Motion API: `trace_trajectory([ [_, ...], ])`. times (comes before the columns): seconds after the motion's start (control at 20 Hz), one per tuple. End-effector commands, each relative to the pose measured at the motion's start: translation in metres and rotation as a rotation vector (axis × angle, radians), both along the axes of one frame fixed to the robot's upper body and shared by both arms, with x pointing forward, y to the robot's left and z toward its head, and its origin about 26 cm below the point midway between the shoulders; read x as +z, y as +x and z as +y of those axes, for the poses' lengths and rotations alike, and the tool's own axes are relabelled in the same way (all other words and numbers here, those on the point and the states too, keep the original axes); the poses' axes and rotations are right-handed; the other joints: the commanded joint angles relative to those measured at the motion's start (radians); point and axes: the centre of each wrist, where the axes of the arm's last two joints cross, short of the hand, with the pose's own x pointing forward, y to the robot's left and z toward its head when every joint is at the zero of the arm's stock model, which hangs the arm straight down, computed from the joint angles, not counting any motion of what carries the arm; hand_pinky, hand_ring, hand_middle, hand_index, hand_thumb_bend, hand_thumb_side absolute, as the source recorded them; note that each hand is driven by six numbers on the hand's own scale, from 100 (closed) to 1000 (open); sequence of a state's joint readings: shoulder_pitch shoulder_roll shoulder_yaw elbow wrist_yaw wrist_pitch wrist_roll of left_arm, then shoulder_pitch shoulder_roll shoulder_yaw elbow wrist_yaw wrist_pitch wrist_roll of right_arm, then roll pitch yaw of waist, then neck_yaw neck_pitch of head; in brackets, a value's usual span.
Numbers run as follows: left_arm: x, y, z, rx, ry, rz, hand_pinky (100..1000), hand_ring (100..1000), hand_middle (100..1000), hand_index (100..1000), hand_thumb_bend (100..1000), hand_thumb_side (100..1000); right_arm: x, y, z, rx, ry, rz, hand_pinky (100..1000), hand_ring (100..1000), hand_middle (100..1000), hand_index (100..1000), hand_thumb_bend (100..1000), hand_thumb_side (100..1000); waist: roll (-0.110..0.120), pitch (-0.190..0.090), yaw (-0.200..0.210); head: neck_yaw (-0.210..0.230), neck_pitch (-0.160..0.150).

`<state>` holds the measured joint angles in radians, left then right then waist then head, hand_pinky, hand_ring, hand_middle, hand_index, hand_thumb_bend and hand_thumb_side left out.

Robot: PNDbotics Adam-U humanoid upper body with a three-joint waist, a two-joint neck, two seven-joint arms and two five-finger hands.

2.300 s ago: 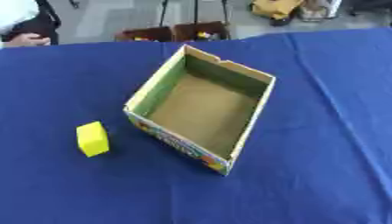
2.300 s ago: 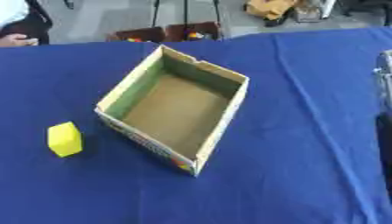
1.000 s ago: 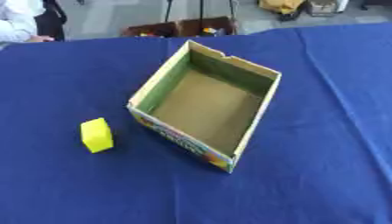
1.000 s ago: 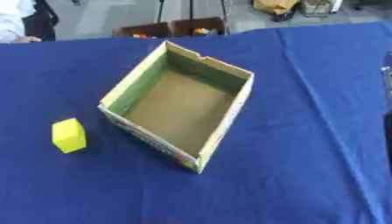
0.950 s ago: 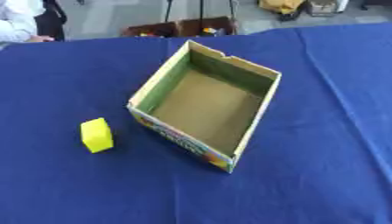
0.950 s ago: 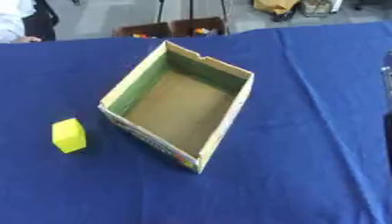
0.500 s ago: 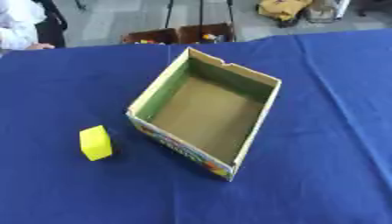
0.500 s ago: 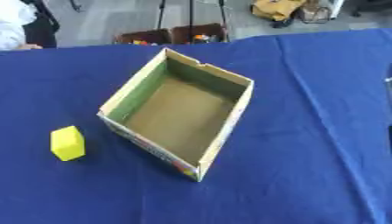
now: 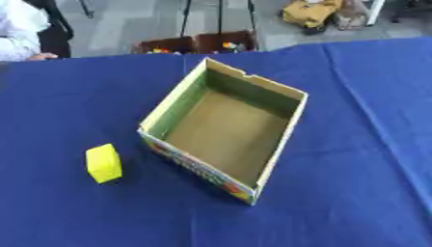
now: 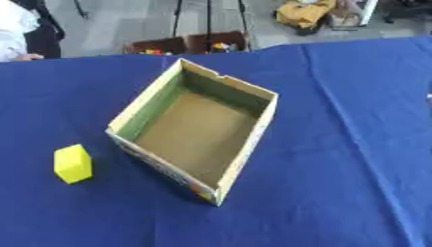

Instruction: Pick up objects on the table and place them in the box.

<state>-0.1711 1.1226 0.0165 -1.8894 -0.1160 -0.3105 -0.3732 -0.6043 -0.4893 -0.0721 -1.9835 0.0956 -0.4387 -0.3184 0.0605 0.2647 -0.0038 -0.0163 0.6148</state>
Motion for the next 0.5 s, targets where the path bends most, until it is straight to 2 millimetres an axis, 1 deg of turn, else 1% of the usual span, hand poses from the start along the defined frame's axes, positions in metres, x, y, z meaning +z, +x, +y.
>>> trace_trajectory([
  [0.05, 0.006, 0.003, -0.002, 0.02, 0.122, 0.04, 772, 866, 939, 1000, 377, 965, 0.009, -0.005, 0.001, 0.002, -0.026, -0.032, 762, 765, 622, 809, 100, 504, 0.016, -0.006, -0.003, 0.007, -0.013],
  [0.25, 0.001, 0.008, -0.006, 0.012, 0.211, 0.078, 776, 870, 944, 1000, 431, 980, 0.008, -0.005, 0.002, 0.007, -0.03, -0.026, 762, 765, 621, 809, 100, 506, 0.018, -0.007, -0.006, 0.01, -0.015],
  [0.5, -0.001, 0.013, -0.013, -0.015, 0.311, 0.097, 778, 871, 943, 1000, 444, 987, 0.008, -0.004, 0.002, 0.01, -0.034, -0.021, 763, 766, 619, 810, 100, 506, 0.021, -0.008, -0.008, 0.013, -0.018],
])
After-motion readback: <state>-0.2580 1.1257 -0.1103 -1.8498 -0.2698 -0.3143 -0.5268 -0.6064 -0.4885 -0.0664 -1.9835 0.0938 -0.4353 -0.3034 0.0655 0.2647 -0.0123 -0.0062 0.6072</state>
